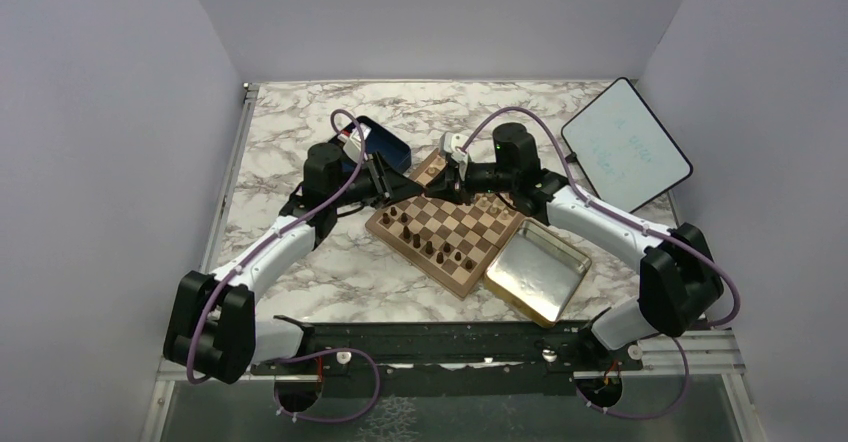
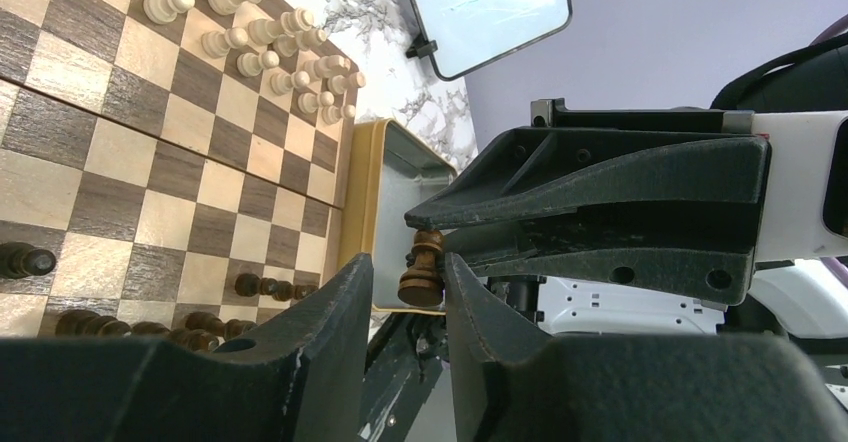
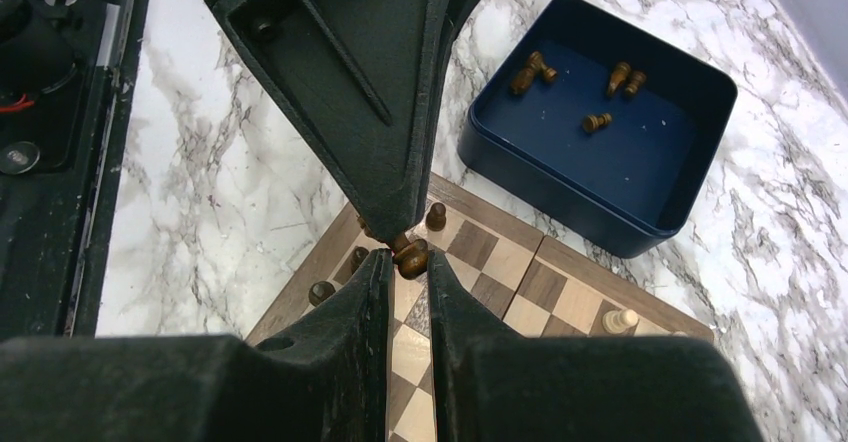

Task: Set up the chess pieces on the board
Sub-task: Place the chess piece on the chessboard.

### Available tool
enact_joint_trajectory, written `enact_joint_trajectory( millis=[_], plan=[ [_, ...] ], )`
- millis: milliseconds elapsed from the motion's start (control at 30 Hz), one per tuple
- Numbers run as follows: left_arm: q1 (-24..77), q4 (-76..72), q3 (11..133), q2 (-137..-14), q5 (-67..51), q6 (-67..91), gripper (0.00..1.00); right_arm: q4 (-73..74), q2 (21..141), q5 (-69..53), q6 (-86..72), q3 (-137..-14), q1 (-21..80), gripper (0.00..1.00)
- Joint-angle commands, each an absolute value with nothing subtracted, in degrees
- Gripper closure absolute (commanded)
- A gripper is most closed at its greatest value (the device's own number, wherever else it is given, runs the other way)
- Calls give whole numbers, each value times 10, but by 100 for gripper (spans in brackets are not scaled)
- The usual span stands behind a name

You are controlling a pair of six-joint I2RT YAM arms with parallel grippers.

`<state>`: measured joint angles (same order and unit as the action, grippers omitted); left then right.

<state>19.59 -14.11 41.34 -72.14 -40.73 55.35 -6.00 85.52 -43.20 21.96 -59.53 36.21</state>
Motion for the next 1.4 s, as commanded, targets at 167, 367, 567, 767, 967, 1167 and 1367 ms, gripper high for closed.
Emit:
enact_joint_trajectory(
  millis=[167, 367, 567, 767, 967, 1167, 1367],
  plan=[
    [199, -153, 421, -728, -417, 558, 69, -79, 867, -413, 208, -614, 363, 81],
    [200, -153, 422, -733, -422, 558, 75, -75, 873, -407, 207, -617, 362, 81],
    [200, -149, 422, -740, -424, 540, 83, -72, 872, -405, 196, -614, 362, 78],
    [200, -147, 429, -741, -430, 524, 85, -81, 862, -405, 136, -607, 363, 66],
    [199, -139, 440, -732, -449, 481, 86, -106, 823, -436, 22, -585, 361, 60],
    [198, -143, 437, -708, -465, 441, 86, -79, 795, -388, -167, -599, 350, 56],
    [198, -164, 429, -681, -482, 421, 86, -98, 788, -409, -324, -587, 347, 53]
  ],
)
